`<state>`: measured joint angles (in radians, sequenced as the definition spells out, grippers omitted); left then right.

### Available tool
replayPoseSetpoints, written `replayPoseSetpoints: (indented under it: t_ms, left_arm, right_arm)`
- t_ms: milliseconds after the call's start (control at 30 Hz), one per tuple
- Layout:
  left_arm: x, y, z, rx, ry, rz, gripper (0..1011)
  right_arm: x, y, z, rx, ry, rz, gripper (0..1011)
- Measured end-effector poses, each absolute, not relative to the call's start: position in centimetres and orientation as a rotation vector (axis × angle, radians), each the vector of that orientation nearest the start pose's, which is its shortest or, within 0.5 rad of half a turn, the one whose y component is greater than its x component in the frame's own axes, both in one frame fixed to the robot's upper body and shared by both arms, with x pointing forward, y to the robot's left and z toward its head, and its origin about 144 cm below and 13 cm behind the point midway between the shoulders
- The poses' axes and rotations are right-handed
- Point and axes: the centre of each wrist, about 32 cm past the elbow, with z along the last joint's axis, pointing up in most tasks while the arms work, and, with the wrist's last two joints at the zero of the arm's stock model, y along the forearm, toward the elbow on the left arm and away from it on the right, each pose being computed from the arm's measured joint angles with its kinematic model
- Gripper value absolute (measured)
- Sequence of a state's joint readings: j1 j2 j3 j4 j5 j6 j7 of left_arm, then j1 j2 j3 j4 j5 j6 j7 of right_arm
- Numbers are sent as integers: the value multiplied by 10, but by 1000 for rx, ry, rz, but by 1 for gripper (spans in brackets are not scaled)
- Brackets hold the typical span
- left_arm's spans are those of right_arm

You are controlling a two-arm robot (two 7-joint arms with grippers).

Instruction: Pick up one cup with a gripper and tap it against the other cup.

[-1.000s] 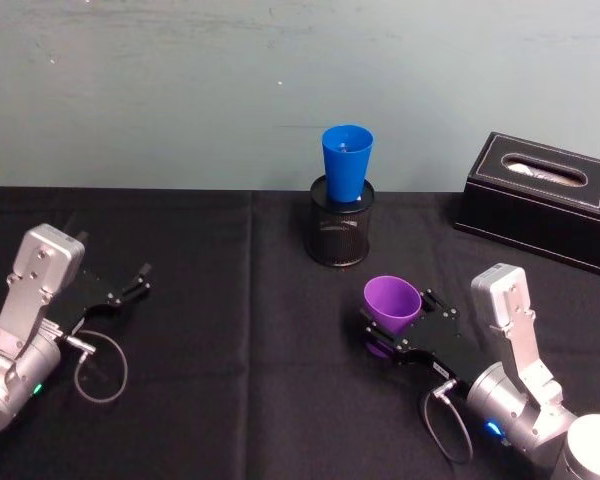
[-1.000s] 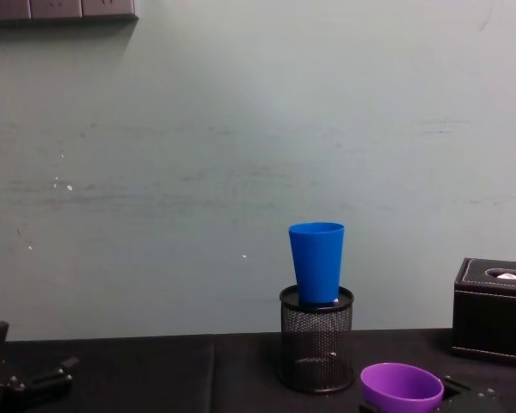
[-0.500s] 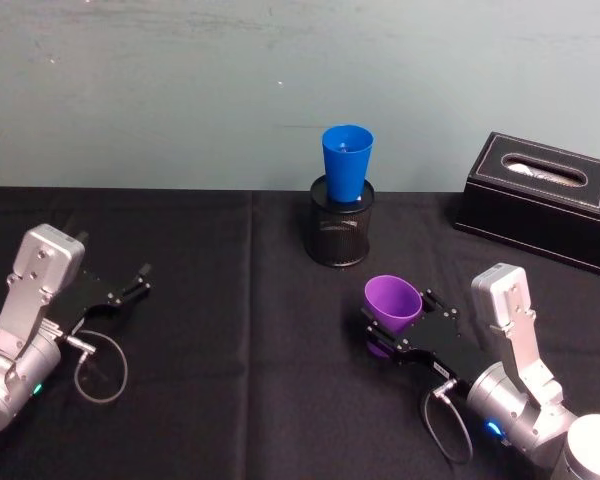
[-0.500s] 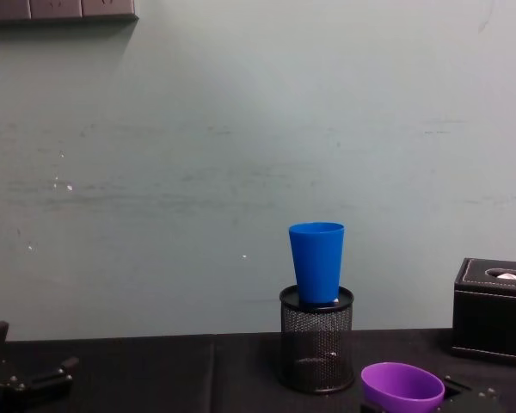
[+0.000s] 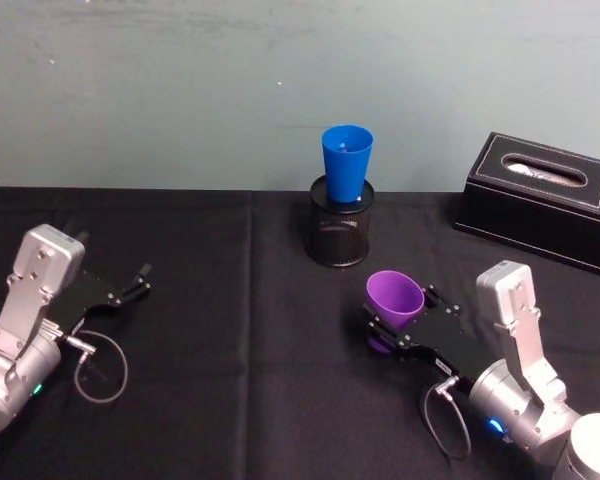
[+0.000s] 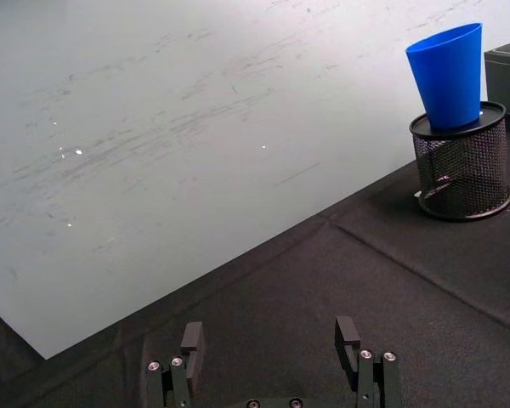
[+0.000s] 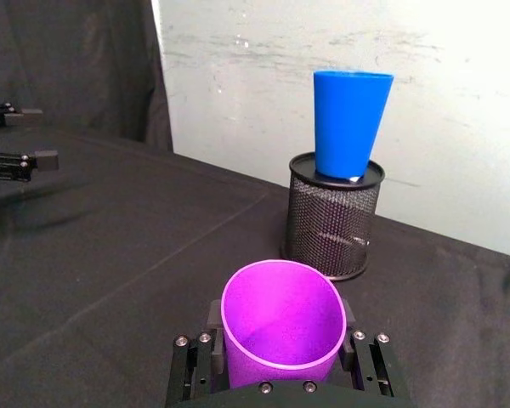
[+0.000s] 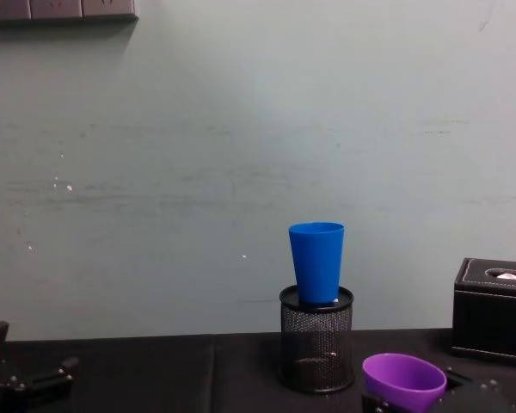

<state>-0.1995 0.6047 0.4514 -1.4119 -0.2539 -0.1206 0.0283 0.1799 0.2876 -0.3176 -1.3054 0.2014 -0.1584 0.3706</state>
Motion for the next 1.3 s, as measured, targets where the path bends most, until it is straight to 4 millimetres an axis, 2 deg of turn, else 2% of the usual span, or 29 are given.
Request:
replayPoseSetpoints:
  t_ms: [1300]
  left_arm:
    - [489, 310, 1140, 304, -285, 1248, 1011]
  right_arm:
    - [495, -253, 1149, -31, -135, -975, 739]
